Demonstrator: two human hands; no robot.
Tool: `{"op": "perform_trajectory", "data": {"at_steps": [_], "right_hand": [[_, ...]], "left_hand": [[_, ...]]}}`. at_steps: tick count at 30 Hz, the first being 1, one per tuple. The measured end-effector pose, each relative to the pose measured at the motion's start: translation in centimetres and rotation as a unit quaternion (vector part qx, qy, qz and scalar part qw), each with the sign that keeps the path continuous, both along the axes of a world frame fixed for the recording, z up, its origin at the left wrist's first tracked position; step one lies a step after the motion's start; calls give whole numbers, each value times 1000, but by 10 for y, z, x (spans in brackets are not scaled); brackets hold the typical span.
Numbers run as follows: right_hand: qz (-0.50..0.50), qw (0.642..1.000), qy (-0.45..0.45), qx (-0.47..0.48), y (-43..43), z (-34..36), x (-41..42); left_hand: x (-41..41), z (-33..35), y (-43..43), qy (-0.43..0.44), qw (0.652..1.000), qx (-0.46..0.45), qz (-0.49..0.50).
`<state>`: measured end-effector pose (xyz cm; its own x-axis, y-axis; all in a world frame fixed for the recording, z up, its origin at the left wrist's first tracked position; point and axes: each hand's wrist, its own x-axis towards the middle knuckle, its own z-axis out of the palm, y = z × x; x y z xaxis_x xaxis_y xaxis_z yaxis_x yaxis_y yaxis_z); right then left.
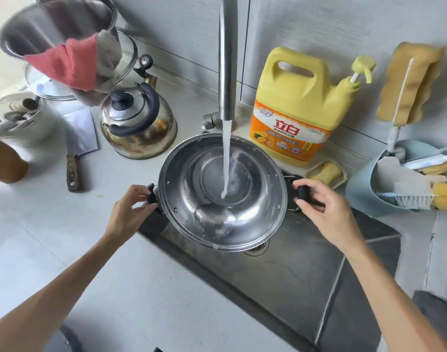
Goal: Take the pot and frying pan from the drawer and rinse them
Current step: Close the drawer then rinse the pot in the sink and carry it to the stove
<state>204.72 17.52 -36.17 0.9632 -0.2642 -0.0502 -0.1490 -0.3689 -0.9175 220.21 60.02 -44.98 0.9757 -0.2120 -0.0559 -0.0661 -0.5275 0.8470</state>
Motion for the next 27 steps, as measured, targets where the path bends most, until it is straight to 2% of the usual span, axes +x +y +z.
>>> {"op": "perform_trajectory", "data": {"at_steps": [5, 8, 11, 15, 24, 27], "right_hand": [[-24, 996, 76, 40, -17, -18, -10], [-56, 987, 123, 83, -24, -39, -26], [-80, 977, 160, 115, -22, -58, -43], [-106, 966, 194, 137, -17, -95, -61], [-154, 946, 249, 140, -3, -211, -69], [-165, 942, 259, 137, -1, -236, -71]], "left_hand": [[6, 5, -9, 10, 1000, -13, -17], [9, 0, -18, 2, 998, 21, -66], [13, -14, -28, 29, 993, 40, -102], [17, -38, -48, 55, 982, 110, -142], [33, -123, -93, 128, 954, 241, -127], [38, -150, -101, 148, 949, 255, -116]]}}
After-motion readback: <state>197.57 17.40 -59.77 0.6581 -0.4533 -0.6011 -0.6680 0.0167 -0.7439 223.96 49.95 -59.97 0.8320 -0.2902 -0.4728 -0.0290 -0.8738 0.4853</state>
